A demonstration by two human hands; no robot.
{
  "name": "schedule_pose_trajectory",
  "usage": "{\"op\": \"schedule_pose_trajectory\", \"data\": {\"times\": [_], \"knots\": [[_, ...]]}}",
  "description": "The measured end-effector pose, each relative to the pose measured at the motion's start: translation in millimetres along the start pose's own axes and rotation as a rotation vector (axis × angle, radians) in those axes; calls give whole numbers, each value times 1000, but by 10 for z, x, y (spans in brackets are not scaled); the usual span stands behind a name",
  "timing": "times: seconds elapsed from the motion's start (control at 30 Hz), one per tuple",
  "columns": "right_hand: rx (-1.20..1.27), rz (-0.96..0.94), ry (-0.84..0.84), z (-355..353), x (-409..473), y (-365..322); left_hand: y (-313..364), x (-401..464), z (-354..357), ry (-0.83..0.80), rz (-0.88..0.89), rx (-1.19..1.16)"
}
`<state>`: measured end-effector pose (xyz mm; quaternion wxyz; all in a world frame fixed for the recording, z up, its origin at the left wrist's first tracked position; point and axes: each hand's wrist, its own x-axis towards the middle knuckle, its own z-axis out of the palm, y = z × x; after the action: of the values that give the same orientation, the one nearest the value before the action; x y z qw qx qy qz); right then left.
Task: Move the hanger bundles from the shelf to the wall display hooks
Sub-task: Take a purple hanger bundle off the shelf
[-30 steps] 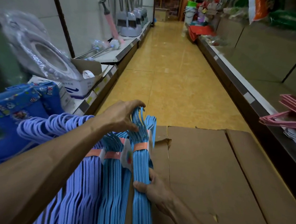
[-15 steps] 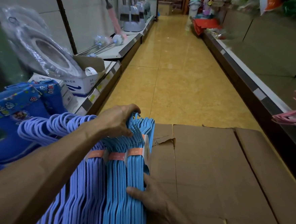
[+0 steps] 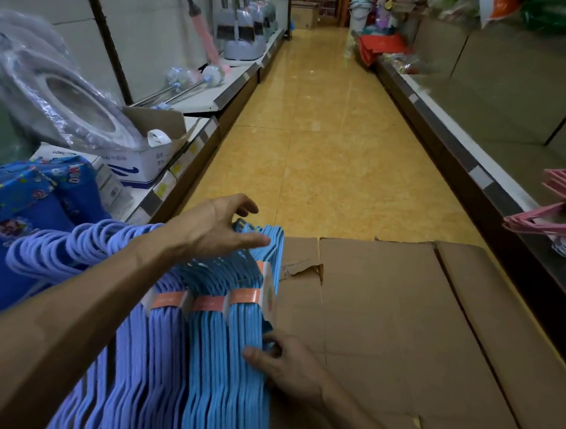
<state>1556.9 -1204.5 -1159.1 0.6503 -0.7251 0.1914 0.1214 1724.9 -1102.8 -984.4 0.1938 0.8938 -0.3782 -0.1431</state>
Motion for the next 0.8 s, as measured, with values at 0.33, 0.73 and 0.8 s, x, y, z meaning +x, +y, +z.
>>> {"op": "schedule_pose_trajectory", "data": {"times": [0.33, 0.73, 0.8], "knots": [[-476, -61, 35, -807, -535, -551, 803, 276, 117, 306, 201, -390], [-852, 93, 95, -2070, -1607, -963, 2045, 557, 542, 196, 332, -709], [-821, 129, 130, -2215, -1821, -893, 2204, 606, 638, 169, 336, -730]]}}
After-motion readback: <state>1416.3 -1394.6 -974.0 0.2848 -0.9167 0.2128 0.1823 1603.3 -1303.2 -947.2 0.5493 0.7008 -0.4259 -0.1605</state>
